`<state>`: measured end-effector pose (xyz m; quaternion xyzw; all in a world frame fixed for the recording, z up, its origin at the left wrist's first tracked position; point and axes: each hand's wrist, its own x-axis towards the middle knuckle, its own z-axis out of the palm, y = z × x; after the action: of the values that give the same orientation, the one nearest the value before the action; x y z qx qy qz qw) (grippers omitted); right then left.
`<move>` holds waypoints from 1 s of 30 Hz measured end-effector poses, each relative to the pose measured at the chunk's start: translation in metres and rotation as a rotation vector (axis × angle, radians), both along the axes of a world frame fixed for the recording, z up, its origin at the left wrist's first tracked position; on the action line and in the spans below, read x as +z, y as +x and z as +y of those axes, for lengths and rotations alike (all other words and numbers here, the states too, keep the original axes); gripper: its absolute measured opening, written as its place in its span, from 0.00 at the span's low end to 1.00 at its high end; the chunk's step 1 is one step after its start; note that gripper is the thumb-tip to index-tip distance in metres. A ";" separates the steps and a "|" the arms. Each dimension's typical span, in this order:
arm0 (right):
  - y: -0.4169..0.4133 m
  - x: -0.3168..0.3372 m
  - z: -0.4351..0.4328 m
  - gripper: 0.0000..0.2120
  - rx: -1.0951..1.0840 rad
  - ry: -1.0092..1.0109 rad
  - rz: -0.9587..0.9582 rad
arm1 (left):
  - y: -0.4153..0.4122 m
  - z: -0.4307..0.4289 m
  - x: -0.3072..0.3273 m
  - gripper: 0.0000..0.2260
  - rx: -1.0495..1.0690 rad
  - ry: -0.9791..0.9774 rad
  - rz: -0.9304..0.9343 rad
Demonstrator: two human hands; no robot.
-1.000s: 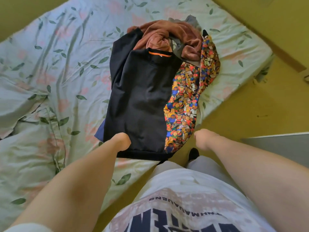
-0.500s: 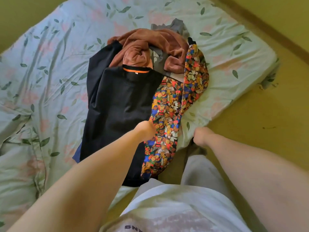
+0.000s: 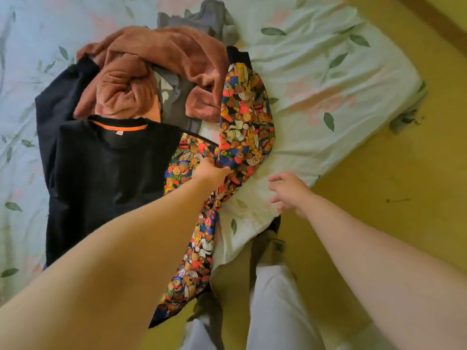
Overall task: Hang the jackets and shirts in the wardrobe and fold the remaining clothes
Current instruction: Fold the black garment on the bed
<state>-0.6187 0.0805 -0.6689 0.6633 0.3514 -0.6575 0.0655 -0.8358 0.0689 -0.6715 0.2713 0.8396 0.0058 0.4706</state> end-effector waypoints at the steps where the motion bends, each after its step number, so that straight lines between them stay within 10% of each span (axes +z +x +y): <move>1: 0.000 -0.005 0.004 0.11 -0.042 -0.023 0.030 | 0.002 0.006 -0.007 0.27 0.049 0.014 -0.008; 11: -0.025 -0.002 0.019 0.12 -0.062 -0.061 0.137 | 0.038 0.055 0.007 0.14 0.317 0.050 -0.292; 16: -0.050 0.016 0.014 0.16 0.096 -0.062 0.106 | 0.049 0.075 0.062 0.29 0.401 0.017 -0.543; 22: -0.067 0.026 -0.002 0.14 0.153 -0.041 -0.013 | 0.046 0.040 0.122 0.11 0.409 0.173 -0.730; 25: -0.074 0.033 -0.006 0.29 0.086 -0.033 -0.108 | 0.018 0.006 0.144 0.22 0.588 0.280 -0.945; 30: -0.125 0.051 0.004 0.32 0.454 0.330 -0.125 | -0.046 -0.037 0.169 0.21 0.444 0.639 -0.478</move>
<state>-0.7435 0.0850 -0.6180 0.6087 0.5886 -0.5175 0.1237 -0.8817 0.0315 -0.5024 0.2073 0.7013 0.4277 0.5313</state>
